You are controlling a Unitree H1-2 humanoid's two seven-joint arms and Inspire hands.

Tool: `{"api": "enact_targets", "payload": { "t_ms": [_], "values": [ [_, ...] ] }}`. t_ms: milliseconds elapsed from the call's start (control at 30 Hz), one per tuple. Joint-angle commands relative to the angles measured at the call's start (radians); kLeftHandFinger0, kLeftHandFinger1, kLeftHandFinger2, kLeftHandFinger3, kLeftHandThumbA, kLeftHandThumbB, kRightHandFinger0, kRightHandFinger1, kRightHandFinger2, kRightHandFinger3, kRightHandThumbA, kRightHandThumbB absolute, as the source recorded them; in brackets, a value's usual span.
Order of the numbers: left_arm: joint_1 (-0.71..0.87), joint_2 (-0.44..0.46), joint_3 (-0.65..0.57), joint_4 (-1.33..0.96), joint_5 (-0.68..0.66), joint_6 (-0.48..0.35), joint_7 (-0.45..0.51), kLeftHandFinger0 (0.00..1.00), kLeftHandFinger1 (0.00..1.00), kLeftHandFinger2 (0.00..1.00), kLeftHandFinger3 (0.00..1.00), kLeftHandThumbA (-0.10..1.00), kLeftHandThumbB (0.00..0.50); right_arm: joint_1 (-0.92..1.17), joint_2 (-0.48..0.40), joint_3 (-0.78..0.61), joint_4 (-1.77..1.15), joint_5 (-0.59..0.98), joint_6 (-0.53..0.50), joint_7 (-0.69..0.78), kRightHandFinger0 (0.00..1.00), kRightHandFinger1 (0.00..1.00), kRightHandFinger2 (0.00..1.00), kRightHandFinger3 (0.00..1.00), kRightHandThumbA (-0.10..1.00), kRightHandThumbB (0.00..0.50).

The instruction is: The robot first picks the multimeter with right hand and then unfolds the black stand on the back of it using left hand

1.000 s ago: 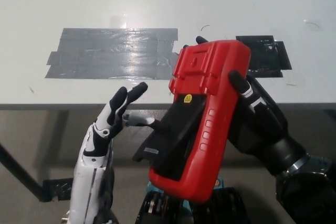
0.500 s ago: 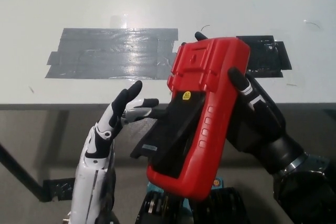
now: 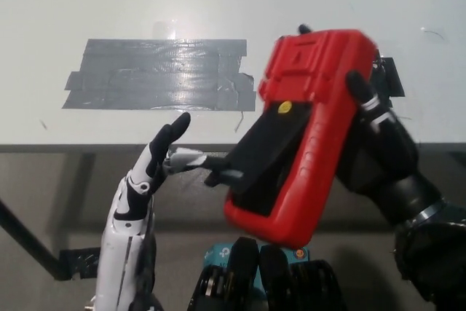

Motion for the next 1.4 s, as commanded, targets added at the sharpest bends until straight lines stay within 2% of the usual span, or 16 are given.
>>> {"api": "enact_targets", "payload": {
  "t_ms": [0,100,133,167,233,300,333,367,400,433,633,967,1000,1067,1200,1367],
  "values": [
    [0.034,-0.011,-0.034,0.008,0.097,-0.023,0.064,0.27,0.56,0.88,1.00,1.00,0.096,-0.063,0.009,-0.049,-0.025,0.064,-0.017,0.000,0.00,0.48,0.77,0.84,-0.10,0.091],
    [0.044,-0.001,-0.078,0.035,0.127,-0.023,0.096,0.11,0.70,0.96,1.00,1.00,0.108,-0.061,0.009,-0.067,-0.026,0.066,-0.019,0.000,0.00,0.52,0.79,0.87,-0.10,0.071],
    [0.038,0.012,-0.097,0.051,0.157,-0.023,0.127,0.17,0.75,1.00,1.00,1.00,0.109,-0.061,0.008,-0.074,-0.027,0.069,-0.019,-0.003,0.00,0.52,0.79,0.88,-0.10,0.070],
    [0.033,0.021,-0.109,0.059,0.168,-0.023,0.145,0.28,0.74,1.00,1.00,1.00,0.107,-0.062,0.007,-0.079,-0.028,0.072,-0.017,-0.004,0.00,0.52,0.78,0.89,-0.10,0.070],
    [0.031,0.026,-0.118,0.069,0.170,-0.023,0.152,0.39,0.66,1.00,1.00,1.00,0.127,-0.063,0.003,-0.086,-0.028,0.069,-0.015,-0.002,0.00,0.52,0.78,0.90,-0.10,0.068],
    [0.021,0.044,-0.125,0.071,0.146,-0.023,0.145,0.35,0.66,1.00,1.00,1.00,0.139,-0.064,0.004,-0.092,-0.029,0.069,-0.014,-0.008,0.00,0.52,0.77,0.92,-0.10,0.066],
    [0.021,0.047,-0.118,0.068,0.142,-0.023,0.135,0.52,0.69,1.00,1.00,1.00,0.150,-0.064,0.005,-0.094,-0.031,0.072,-0.011,-0.018,0.00,0.51,0.77,0.92,-0.10,0.066],
    [0.025,0.045,-0.109,0.064,0.146,-0.023,0.129,0.84,0.80,1.00,1.00,1.00,0.167,-0.064,0.007,-0.096,-0.033,0.073,-0.010,-0.026,0.00,0.51,0.77,0.92,-0.10,0.066],
    [0.028,0.047,-0.100,0.061,0.147,-0.023,0.130,0.95,0.98,1.00,1.00,1.00,0.175,-0.066,0.011,-0.097,-0.027,0.073,-0.013,-0.021,0.00,0.51,0.77,0.92,-0.10,0.066],
    [0.026,0.055,-0.096,0.060,0.130,-0.023,0.125,1.00,1.00,1.00,1.00,1.00,0.181,-0.067,0.015,-0.098,-0.026,0.077,-0.013,-0.023,0.00,0.51,0.78,0.92,-0.10,0.067],
    [0.020,0.050,-0.061,0.057,0.206,-0.023,0.191,1.00,1.00,1.00,1.00,1.00,0.098,-0.070,0.014,-0.099,-0.025,0.078,-0.012,-0.024,0.00,0.51,0.78,0.92,-0.10,0.067],
    [-0.033,0.014,-0.012,0.044,0.301,-0.023,0.254,1.00,1.00,1.00,1.00,1.00,0.074,-0.079,0.015,-0.102,-0.025,0.069,-0.016,-0.029,0.00,0.51,0.80,0.92,-0.10,0.068],
    [-0.040,0.023,-0.023,0.043,0.270,-0.023,0.221,1.00,1.00,1.00,1.00,1.00,0.097,-0.079,0.017,-0.099,-0.024,0.063,-0.016,-0.029,0.00,0.50,0.78,0.91,-0.10,0.069],
    [-0.053,0.048,-0.044,0.040,0.251,-0.023,0.188,1.00,1.00,1.00,1.00,1.00,0.088,-0.079,0.023,-0.094,-0.025,0.059,-0.013,-0.034,0.00,0.50,0.78,0.90,-0.10,0.072],
    [-0.073,0.061,-0.104,0.041,0.205,-0.023,0.081,1.00,1.00,1.00,1.00,1.00,0.154,-0.077,0.028,-0.076,-0.019,0.056,-0.007,-0.014,0.00,0.50,0.77,0.90,-0.10,0.057],
    [-0.101,0.057,-0.163,0.053,0.194,-0.023,0.042,1.00,1.00,1.00,1.00,1.00,0.210,-0.083,0.031,-0.058,-0.022,0.055,-0.007,-0.011,0.03,0.53,0.80,0.94,-0.10,0.057]
  ]
}}
